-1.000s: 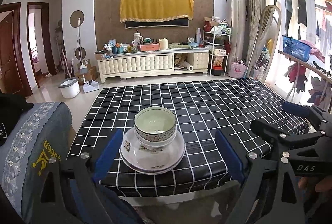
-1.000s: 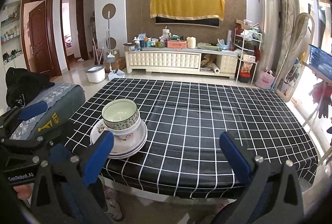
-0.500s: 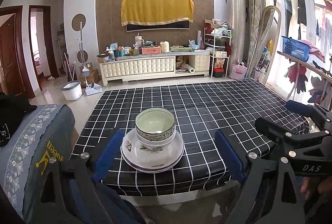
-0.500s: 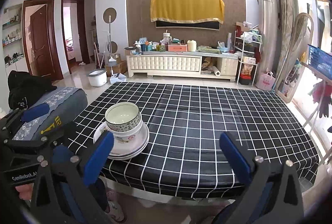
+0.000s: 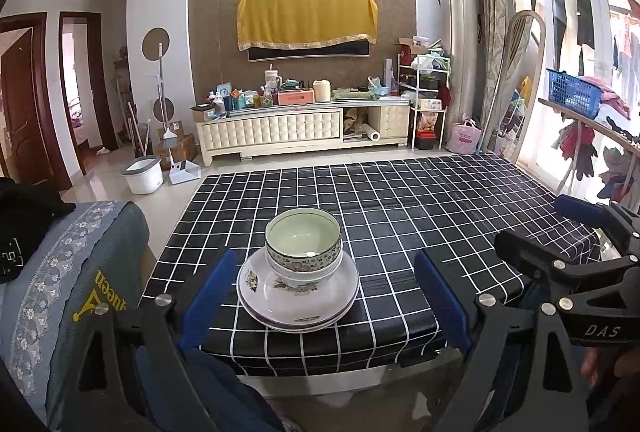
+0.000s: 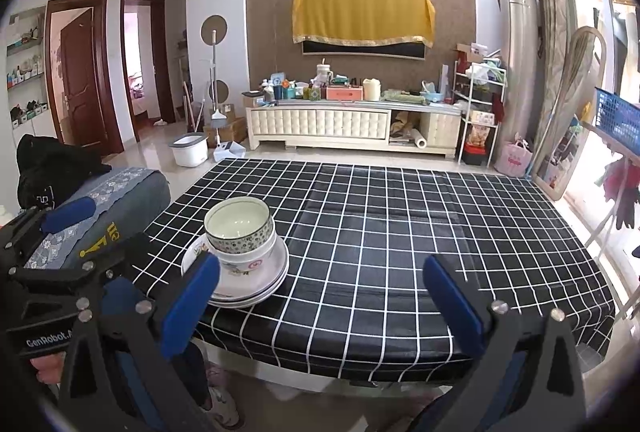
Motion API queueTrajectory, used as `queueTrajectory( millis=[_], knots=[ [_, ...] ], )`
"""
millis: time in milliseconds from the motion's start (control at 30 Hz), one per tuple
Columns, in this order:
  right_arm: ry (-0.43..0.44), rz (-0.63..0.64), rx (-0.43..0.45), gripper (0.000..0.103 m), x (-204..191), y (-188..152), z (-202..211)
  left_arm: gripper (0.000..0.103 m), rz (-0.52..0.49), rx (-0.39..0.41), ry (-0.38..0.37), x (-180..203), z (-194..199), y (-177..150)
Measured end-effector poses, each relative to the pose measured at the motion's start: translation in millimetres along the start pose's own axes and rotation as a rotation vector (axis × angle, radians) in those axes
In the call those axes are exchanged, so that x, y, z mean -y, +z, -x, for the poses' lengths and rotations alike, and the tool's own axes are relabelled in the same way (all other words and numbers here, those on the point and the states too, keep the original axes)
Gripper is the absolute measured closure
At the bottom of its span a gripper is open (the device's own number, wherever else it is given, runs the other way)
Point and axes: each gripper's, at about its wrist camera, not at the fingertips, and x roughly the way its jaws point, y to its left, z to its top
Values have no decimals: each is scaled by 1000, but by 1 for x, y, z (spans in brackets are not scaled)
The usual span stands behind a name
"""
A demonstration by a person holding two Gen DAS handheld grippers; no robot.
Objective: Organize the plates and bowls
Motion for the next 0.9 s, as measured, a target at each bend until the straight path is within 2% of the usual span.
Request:
queueTrajectory(
  millis=[900],
  knots=[
    [-10,4,14,0,0,-4,5,14,-7,14,18,3,6,-2]
  ],
)
